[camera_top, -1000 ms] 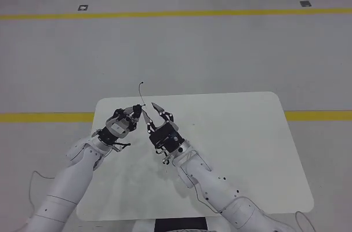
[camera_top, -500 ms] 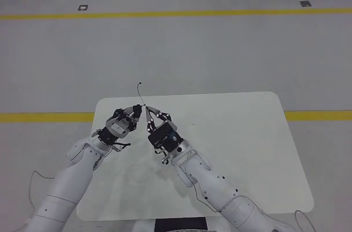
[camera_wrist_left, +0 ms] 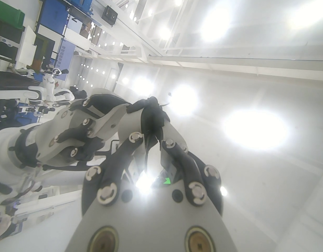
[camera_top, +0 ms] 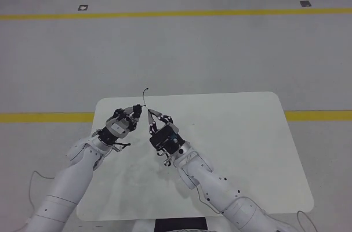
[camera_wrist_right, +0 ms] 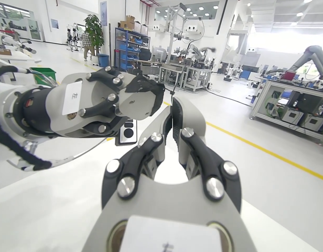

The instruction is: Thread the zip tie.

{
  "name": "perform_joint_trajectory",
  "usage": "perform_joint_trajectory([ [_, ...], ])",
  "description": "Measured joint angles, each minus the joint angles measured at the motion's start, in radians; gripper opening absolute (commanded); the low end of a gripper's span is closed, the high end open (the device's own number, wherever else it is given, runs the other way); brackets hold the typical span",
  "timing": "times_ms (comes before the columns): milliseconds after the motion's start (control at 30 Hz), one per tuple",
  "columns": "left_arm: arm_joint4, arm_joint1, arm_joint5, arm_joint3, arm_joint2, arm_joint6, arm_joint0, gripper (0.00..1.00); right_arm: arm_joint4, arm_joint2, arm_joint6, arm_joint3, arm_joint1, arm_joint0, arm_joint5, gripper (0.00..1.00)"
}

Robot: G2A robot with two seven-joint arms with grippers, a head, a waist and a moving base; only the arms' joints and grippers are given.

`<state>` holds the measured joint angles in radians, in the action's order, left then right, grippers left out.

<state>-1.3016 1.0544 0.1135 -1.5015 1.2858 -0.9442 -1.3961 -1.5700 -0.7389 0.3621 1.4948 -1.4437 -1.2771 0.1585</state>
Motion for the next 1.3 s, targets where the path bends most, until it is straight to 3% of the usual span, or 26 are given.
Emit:
perform_joint_trajectory([
  [533, 0.000, 0.000, 0.000, 0.000, 0.000, 0.000, 0.000, 0.00, 0.000, 0.004, -0.038, 0.021, 0.035, -0.026, 0.015, 0.00],
  [1300, 0.000, 0.000, 0.000, 0.000, 0.000, 0.000, 0.000, 0.00, 0.000, 0.011, -0.072, 0.014, 0.058, -0.041, 0.037, 0.00],
])
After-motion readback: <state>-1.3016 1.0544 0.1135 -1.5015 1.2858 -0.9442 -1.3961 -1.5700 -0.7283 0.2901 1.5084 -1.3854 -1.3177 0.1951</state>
